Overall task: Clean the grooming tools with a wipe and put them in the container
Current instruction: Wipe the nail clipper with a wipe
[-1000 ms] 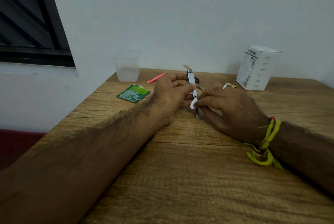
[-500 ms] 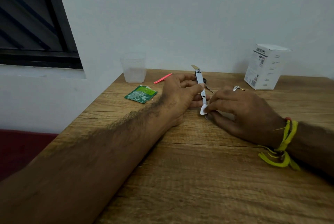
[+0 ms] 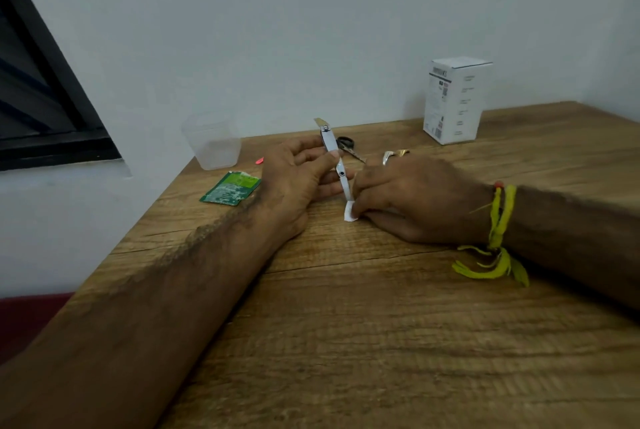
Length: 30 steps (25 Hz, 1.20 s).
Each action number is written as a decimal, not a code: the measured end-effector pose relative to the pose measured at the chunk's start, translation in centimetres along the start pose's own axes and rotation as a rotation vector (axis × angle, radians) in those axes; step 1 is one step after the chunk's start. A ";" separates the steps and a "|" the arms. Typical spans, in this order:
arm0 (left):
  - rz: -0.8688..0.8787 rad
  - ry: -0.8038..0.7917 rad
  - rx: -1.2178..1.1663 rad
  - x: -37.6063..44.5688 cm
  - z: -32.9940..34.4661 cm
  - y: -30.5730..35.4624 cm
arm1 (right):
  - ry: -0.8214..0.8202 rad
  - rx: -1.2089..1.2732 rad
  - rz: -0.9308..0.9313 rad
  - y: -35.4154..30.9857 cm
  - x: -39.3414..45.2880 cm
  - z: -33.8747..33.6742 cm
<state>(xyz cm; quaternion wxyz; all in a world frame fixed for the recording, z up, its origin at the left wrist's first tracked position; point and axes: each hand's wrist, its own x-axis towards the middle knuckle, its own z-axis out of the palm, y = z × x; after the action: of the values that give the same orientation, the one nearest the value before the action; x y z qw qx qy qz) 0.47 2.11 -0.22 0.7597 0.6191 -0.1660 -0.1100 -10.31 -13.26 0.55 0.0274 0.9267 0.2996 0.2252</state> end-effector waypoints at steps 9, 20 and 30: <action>-0.023 -0.057 -0.047 -0.1 -0.1 0.4 | 0.149 0.287 0.195 0.0 -0.1 0.4; -0.218 -0.476 0.014 -2.4 1.3 1.3 | 0.793 1.295 0.894 2.3 0.4 1.4; -0.024 -0.341 0.237 -3.9 2.5 0.5 | 0.758 0.970 0.605 0.6 1.0 0.7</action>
<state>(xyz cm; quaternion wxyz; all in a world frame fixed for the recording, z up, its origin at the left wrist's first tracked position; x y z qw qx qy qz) -4.15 1.40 0.30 0.6409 0.6786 -0.2967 -0.2020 -8.97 -13.12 0.40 -0.5615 0.7344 0.0832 0.3721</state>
